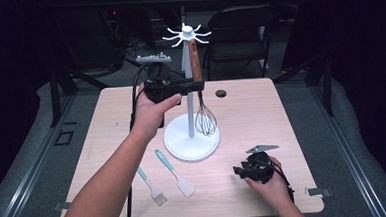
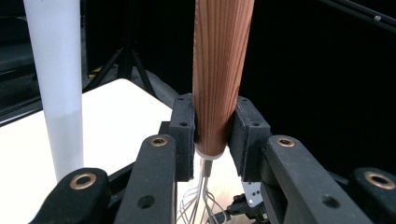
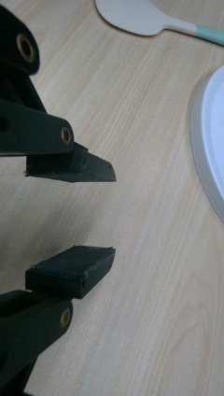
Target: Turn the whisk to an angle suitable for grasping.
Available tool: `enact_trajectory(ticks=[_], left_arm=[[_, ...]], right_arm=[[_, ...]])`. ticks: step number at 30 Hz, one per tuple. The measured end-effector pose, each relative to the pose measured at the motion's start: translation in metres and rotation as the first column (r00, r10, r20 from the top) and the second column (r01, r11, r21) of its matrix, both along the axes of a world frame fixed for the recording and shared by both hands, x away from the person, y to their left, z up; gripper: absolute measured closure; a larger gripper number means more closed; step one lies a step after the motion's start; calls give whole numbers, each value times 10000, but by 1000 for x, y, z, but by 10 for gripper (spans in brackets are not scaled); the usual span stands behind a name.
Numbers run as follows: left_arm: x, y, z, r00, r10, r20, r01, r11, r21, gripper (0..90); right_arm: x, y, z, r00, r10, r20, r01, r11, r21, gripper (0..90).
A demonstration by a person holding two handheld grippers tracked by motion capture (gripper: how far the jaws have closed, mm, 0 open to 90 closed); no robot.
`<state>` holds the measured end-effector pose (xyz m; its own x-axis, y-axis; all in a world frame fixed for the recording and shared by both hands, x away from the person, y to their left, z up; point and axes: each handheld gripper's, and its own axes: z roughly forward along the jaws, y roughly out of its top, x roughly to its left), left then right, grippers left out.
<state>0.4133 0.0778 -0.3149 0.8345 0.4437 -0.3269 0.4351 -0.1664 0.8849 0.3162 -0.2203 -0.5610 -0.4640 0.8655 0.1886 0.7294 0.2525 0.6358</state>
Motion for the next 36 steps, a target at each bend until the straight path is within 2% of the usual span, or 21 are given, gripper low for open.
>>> enact_trajectory(ticks=[11, 12, 17, 22, 24, 29, 34, 36], left_arm=[[7, 1, -7, 10000, 1, -73, 0, 10000, 70, 727], [9, 1, -9, 9998, 30, -180, -30, 10000, 51, 728], [12, 5, -14, 9998, 152, -141, -153, 9998, -126, 719], [13, 6, -16, 9979, 645, 43, -646, 9978, 162, 695], [13, 7, -17, 9958, 917, 50, -917, 9957, 137, 680], [12, 6, -21, 9918, 1255, 259, -1267, 9906, 508, 645], [9, 7, -32, 9866, 1581, 405, -1607, 9844, 717, 582], [6, 8, -37, 9851, 1653, 483, -1693, 9809, 955, 566]], right_arm=[[-1, -1, 0, 10000, 32, 3, -32, 10000, -50, 562], [-1, -1, 0, 10000, 25, -2, -25, 10000, -44, 563], [-1, -1, 0, 10000, 31, 36, -30, 9999, -134, 562], [-1, 0, -1, 9999, 72, 91, -71, 9999, -101, 561], [-1, 0, -1, 9999, 112, 110, -111, 9998, -136, 556], [-1, 0, -2, 9998, 114, 138, -112, 9999, -130, 548], [0, -1, -2, 9995, 161, 280, -156, 9997, -202, 517], [0, -1, -3, 9990, 243, 372, -233, 9994, -273, 512]])
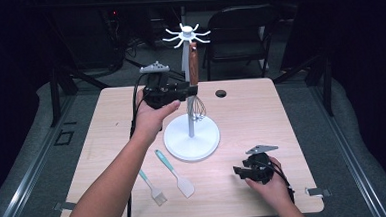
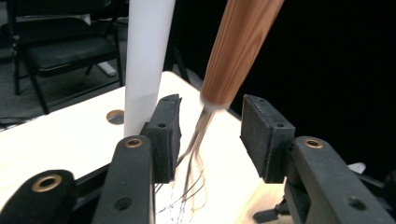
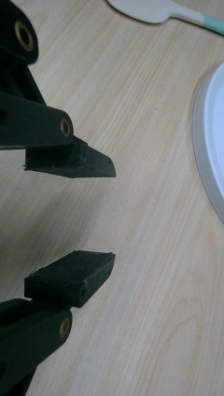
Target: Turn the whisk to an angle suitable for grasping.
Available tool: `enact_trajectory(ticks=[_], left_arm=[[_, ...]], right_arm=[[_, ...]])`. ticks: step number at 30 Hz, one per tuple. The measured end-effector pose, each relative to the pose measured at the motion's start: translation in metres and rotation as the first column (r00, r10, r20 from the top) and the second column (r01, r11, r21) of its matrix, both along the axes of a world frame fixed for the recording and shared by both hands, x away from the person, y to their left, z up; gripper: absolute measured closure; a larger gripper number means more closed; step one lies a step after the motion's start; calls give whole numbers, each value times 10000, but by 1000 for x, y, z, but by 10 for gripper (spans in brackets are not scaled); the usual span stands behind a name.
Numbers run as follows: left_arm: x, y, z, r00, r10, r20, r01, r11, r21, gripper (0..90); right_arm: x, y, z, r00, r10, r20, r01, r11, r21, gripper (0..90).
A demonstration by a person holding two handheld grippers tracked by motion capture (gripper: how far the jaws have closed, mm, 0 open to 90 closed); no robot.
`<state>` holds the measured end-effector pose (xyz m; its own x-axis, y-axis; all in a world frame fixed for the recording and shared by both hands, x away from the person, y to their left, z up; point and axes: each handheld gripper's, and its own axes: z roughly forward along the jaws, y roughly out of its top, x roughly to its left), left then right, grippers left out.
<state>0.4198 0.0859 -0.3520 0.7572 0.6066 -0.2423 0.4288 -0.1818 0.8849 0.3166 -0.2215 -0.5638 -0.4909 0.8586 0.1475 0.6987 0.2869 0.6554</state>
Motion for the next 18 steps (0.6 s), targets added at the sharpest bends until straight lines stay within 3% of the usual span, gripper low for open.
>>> enact_trajectory(ticks=[3, 4, 5, 11, 12, 16, 18], left_arm=[[-3, 3, -9, 9998, 222, -26, -221, 9995, 222, 544], [-4, 5, -13, 9994, 342, -26, -342, 9990, 274, 537], [-5, 7, -17, 9990, 452, -54, -450, 9985, 325, 527], [-17, 23, -46, 9968, 735, -311, -723, 9966, 396, 494], [-21, 27, -54, 9947, 970, -353, -955, 9946, 412, 492], [-32, 40, -77, 9878, 1539, -258, -1512, 9848, 849, 475], [-37, 50, -90, 9828, 1808, -386, -1776, 9813, 747, 466]], right_arm=[[0, -1, 0, 10000, 23, 21, -23, 10000, -83, 510], [0, -2, 3, 10000, 71, 24, -70, 9988, -489, 510], [-1, 0, 2, 9999, 113, 117, -111, 9998, -182, 511], [0, 1, 5, 9956, 64, 933, -28, 9992, -389, 509], [0, 1, 6, 9947, 27, 1028, 13, 9992, -390, 510], [2, 1, 6, 9957, -124, 920, 151, 9994, -296, 522], [4, 0, 7, 9977, -147, 655, 169, 9993, -332, 528]])
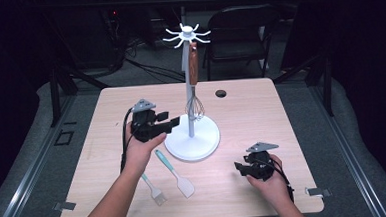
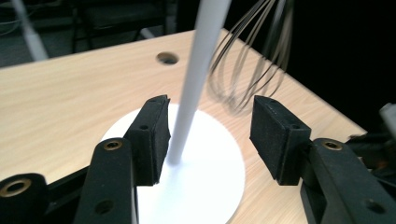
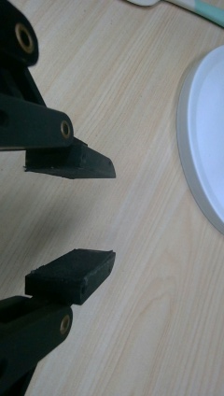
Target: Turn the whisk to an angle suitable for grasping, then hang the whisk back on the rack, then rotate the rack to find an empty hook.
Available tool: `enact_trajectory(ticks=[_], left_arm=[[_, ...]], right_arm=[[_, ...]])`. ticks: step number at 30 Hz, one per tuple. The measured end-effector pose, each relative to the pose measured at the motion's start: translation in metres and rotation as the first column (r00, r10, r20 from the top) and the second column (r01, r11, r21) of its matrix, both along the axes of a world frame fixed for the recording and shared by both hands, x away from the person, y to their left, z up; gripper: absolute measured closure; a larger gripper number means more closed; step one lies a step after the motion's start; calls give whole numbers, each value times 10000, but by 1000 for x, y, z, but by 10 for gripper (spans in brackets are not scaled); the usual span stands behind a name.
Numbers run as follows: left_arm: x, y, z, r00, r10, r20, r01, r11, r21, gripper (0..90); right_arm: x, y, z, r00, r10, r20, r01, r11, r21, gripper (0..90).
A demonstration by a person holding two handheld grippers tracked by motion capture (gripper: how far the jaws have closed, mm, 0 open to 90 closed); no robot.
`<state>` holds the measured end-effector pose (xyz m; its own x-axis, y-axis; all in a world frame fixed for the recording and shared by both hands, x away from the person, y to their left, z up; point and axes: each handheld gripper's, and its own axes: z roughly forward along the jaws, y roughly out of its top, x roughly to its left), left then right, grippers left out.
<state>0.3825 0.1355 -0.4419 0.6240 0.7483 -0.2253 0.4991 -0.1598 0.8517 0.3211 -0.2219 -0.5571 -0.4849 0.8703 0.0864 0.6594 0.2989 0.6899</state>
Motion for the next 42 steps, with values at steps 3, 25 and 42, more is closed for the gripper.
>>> enact_trajectory(ticks=[3, 25, 42], left_arm=[[-6, 12, -15, 9995, 284, -160, -284, 9996, -6, 468], [-32, 62, -71, 9915, 1165, -587, -1135, 9921, 530, 481], [-30, 66, -77, 9879, 1321, -808, -1271, 9898, 642, 512]], right_arm=[[2, -4, 3, 9999, 131, -89, -130, 9998, 128, 543], [28, 18, 34, 9960, 526, 728, -547, 9981, 266, 600], [49, 37, 71, 9866, 771, 1438, -932, 9897, 1087, 900]])
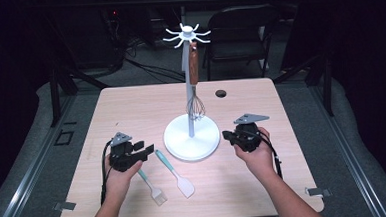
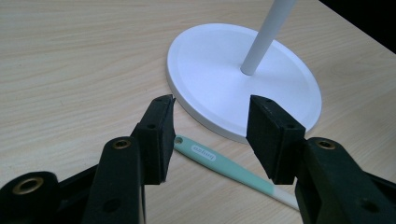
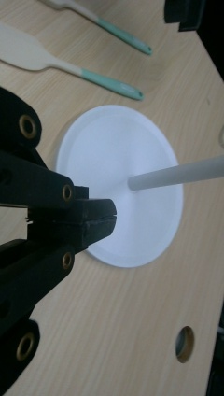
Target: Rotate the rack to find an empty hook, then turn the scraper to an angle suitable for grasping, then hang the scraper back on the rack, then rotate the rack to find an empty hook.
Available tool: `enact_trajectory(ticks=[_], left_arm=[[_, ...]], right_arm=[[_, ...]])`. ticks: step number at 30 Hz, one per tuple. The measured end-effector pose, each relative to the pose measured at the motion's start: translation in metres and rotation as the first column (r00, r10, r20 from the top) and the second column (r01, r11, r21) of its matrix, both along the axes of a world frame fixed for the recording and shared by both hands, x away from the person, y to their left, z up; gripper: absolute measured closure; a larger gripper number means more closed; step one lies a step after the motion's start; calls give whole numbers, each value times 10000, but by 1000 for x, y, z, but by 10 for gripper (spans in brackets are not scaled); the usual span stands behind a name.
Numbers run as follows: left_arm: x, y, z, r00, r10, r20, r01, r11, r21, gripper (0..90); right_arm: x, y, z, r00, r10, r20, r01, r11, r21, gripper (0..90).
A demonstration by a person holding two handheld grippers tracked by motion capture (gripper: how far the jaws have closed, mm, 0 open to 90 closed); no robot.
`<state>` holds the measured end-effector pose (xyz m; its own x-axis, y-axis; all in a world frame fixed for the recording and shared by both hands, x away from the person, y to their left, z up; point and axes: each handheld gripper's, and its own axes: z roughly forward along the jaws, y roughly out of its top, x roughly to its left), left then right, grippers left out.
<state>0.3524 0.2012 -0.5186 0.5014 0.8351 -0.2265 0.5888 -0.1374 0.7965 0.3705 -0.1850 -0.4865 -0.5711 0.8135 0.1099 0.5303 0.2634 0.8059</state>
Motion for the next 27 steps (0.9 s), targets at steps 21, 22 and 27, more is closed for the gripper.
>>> enact_trajectory(ticks=[21, 22, 27], left_arm=[[0, -2, -1, 9999, 3, 169, -4, 10000, 60, 514], [-1, -2, -1, 9998, 9, 175, -10, 10000, 38, 514], [-1, -2, -1, 9998, 13, 196, -13, 10000, 10, 514]], right_arm=[[20, 21, 74, 9751, 378, 2184, -437, 9988, 225, 900], [21, 22, 78, 9717, 411, 2324, -479, 9986, 237, 900], [26, 23, 98, 9630, 245, 2682, -394, 9980, 502, 900]])
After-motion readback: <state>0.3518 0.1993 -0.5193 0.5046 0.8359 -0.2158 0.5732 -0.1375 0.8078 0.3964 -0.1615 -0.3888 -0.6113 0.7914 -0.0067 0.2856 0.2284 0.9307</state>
